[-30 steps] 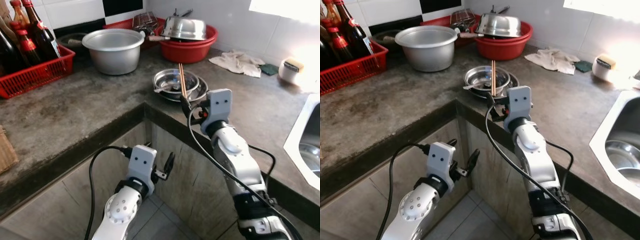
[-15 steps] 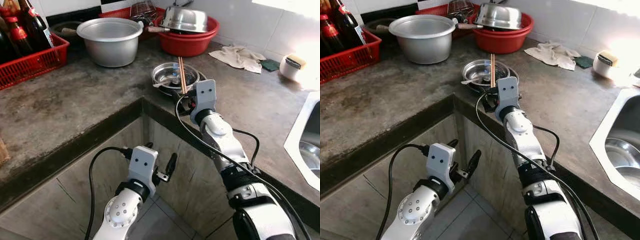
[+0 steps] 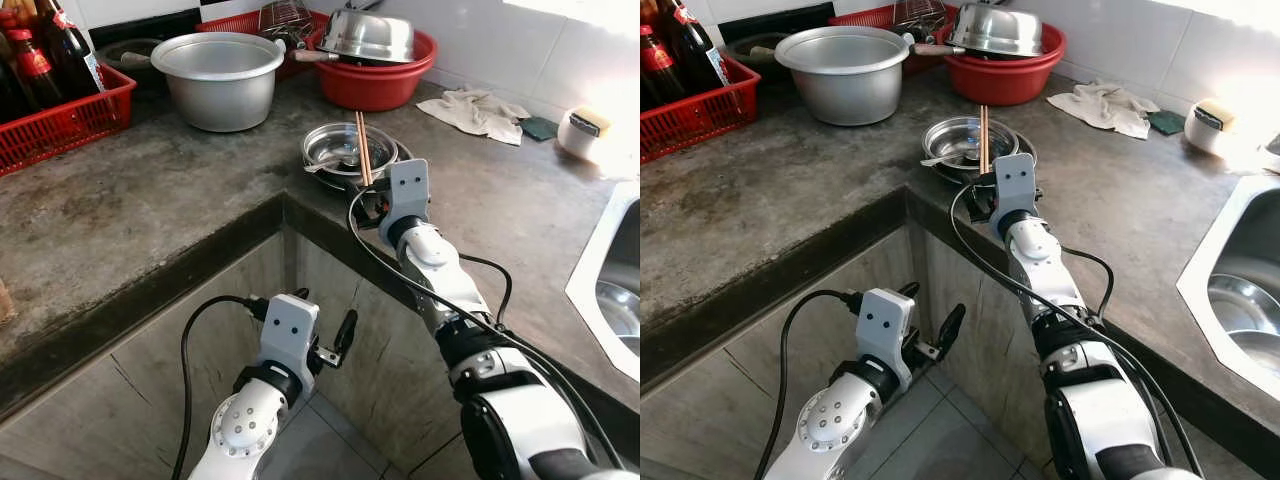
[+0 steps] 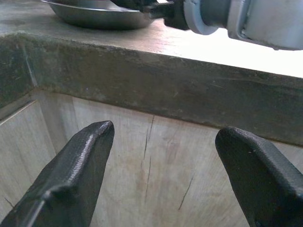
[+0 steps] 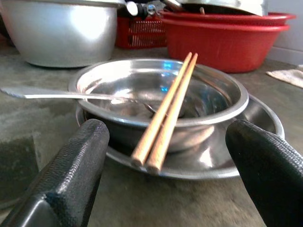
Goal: Kitchen organization
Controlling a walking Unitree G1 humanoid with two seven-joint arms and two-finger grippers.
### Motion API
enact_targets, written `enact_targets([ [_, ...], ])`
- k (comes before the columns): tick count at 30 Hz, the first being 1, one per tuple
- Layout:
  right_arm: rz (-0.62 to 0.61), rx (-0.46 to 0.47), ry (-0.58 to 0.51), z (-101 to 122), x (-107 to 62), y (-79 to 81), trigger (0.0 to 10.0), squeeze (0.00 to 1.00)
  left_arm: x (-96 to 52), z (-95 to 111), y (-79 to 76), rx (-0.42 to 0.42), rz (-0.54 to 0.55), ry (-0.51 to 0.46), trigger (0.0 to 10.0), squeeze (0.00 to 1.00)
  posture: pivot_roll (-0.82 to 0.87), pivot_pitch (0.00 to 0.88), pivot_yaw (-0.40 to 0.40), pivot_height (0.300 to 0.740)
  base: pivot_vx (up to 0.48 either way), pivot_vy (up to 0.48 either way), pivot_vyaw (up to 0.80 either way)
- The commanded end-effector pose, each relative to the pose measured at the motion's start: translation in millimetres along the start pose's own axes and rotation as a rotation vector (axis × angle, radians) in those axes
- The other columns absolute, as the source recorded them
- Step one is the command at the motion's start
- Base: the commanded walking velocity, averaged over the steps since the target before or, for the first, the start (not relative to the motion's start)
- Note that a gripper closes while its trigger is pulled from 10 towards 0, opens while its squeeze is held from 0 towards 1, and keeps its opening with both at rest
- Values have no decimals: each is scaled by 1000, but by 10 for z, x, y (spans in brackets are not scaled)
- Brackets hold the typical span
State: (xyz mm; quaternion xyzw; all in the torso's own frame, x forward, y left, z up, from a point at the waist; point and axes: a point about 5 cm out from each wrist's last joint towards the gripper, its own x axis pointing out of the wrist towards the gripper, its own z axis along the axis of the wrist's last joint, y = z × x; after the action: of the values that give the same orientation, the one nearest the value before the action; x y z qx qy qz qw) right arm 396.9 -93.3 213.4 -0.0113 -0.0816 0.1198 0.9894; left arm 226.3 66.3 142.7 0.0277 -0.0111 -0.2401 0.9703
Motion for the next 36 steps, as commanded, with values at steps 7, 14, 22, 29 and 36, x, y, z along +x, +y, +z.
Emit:
enact_targets([
  [7,9,0,5,21,54,36,10000,0,-6,12,-17,-5,-15,3,10000,0,104,129,-96,740,0,0,0],
  [14,13,2,12,19,76,34,10000,0,-1,13,-17,-6,-14,4,10000,0,106,134,-97,740,0,0,0],
  [22,3,3,6,48,100,9,10000,0,1,10,-7,-9,-12,7,10000,0,101,138,-95,740,0,0,0],
  [29,-2,0,14,40,110,1,2980,0,5,8,-13,-10,-14,8,10000,0,100,137,-94,740,0,0,0],
  [36,-4,6,15,45,124,-7,0,0,7,11,-17,-12,-14,7,10000,0,100,138,-94,740,0,0,0],
])
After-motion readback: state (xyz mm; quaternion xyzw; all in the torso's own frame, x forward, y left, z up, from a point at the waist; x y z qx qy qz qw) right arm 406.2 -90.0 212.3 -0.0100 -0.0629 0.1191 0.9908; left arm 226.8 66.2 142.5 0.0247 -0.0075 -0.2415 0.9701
